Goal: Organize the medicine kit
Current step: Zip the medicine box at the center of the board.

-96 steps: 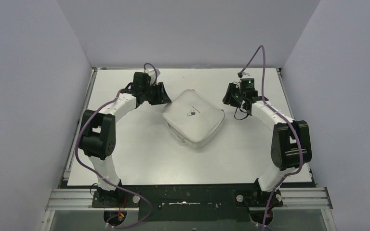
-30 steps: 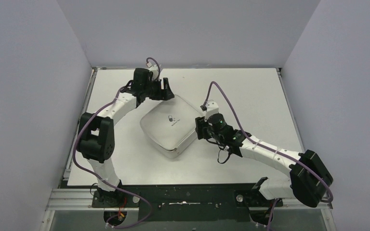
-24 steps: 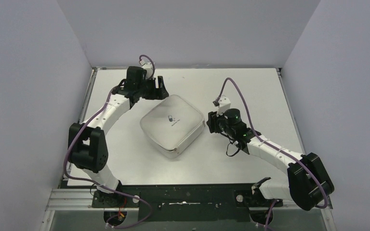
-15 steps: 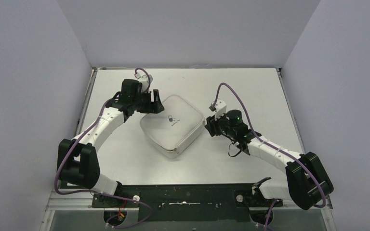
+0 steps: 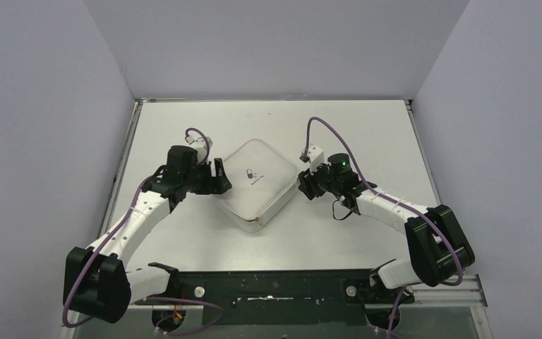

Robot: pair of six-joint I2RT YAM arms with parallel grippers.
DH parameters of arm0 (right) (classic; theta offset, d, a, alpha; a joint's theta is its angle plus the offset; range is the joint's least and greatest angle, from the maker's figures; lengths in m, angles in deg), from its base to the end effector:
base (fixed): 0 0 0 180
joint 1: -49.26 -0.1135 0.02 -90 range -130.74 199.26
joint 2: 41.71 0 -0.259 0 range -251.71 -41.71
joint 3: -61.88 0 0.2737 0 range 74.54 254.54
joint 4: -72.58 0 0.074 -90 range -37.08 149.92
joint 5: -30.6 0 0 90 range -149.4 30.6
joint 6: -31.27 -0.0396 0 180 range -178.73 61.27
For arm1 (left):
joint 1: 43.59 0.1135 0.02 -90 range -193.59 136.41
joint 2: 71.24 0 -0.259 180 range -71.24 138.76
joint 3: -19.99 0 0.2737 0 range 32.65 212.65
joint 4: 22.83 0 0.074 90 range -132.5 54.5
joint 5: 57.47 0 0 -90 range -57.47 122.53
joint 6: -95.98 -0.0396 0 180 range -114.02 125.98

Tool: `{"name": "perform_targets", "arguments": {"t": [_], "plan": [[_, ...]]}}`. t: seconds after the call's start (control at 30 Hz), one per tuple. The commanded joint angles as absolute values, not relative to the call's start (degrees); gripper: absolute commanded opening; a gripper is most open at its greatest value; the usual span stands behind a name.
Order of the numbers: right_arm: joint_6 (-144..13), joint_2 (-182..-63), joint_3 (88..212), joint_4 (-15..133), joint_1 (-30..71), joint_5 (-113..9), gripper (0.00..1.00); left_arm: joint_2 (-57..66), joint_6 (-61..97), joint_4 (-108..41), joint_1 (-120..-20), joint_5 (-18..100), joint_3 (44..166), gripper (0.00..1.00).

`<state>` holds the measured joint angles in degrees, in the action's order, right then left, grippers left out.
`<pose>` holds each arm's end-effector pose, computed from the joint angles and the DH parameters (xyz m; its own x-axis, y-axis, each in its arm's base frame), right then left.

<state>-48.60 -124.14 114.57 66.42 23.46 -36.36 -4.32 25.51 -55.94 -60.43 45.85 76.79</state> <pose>0.2750 0.1502 0.1697 -0.3990 -0.3727 -0.8378 -0.7681 0.6349 0.0834 0.2557 -0.0869 0.2266 -0.7658 -0.1081 -0.6339 0.1980 0.8983 -0.3923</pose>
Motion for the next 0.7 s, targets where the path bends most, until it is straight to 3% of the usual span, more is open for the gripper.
{"name": "perform_targets", "arguments": {"t": [0.0,0.47,0.67], "plan": [[-46.3,-126.5,118.9,66.9,23.6,-33.7,0.47,-5.9,28.9,-54.1,-60.7,44.2,74.6,0.67],[-43.3,-129.4,120.5,67.5,22.8,-34.5,0.44,-4.2,30.4,-49.1,-60.9,45.4,71.4,0.59],[-42.2,-128.7,119.5,69.2,22.8,-35.7,0.22,-3.0,30.0,-49.7,-60.9,45.1,72.1,0.56]]}}
